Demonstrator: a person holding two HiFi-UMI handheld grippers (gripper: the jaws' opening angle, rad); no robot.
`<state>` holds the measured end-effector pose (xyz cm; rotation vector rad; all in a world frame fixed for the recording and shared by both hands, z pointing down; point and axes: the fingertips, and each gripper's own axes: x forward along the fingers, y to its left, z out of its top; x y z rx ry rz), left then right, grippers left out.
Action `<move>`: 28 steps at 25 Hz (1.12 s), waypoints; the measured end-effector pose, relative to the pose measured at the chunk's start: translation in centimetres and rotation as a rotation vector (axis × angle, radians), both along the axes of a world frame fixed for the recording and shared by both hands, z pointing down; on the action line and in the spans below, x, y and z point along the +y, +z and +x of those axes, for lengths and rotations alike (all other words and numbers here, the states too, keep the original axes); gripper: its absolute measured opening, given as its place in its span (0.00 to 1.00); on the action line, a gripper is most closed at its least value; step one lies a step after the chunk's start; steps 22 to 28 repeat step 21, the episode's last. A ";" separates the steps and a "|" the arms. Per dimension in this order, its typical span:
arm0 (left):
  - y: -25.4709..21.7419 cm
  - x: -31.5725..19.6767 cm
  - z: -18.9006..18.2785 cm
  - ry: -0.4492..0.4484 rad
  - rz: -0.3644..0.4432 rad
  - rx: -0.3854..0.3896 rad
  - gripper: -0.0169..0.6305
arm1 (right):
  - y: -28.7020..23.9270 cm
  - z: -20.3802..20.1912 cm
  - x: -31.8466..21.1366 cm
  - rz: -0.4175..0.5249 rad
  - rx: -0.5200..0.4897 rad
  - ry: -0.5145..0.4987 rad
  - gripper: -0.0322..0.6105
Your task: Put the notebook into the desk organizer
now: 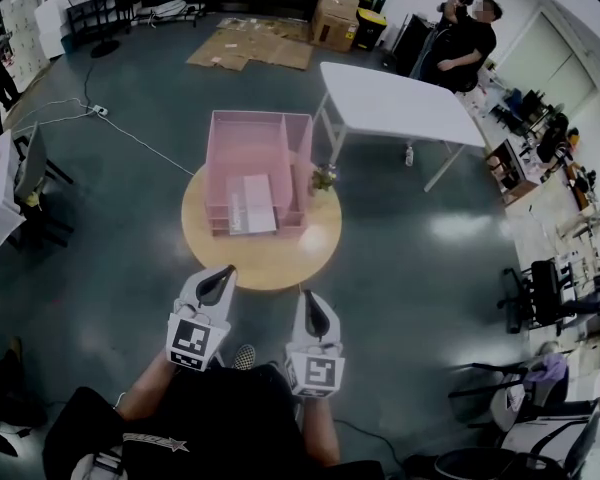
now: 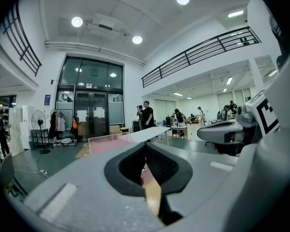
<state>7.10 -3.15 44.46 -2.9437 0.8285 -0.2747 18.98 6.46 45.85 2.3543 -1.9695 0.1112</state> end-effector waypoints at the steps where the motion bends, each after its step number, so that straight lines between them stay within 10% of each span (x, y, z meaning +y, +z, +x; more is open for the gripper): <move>1: 0.0 0.0 0.0 0.001 0.000 -0.001 0.04 | 0.0 0.0 0.0 0.001 0.001 0.000 0.06; 28: -0.3 -0.5 0.7 0.008 0.010 -0.006 0.04 | -0.5 1.0 -0.9 0.015 0.007 -0.001 0.06</move>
